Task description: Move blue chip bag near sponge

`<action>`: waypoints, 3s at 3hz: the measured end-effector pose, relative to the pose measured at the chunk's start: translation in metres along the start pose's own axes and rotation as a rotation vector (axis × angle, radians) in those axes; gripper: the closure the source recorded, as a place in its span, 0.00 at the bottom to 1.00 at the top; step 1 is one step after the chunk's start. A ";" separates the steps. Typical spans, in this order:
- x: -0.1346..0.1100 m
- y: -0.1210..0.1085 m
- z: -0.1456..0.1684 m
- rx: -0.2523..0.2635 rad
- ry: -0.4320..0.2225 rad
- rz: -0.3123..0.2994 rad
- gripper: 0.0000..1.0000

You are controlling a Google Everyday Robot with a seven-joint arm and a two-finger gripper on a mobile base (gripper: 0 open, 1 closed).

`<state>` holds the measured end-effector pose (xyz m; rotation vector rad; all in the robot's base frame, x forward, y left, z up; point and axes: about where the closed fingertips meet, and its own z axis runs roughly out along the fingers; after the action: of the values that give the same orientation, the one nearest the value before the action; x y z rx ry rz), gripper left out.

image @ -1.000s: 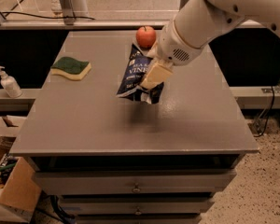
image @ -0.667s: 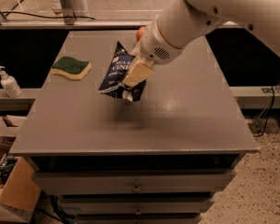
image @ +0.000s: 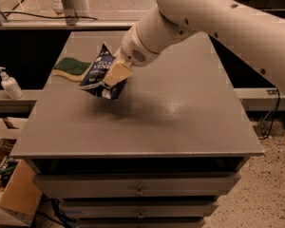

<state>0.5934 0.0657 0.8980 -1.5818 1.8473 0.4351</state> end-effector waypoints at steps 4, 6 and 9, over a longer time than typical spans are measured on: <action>-0.006 -0.051 0.056 0.040 -0.001 0.043 0.59; 0.004 -0.059 0.052 0.060 0.024 0.042 0.13; 0.008 -0.055 0.027 0.042 0.028 0.059 0.00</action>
Offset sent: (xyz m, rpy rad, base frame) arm 0.0759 0.0397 -0.0241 0.0749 0.0093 -0.0858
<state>0.6531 0.0647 0.8820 -1.5160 1.9158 0.4004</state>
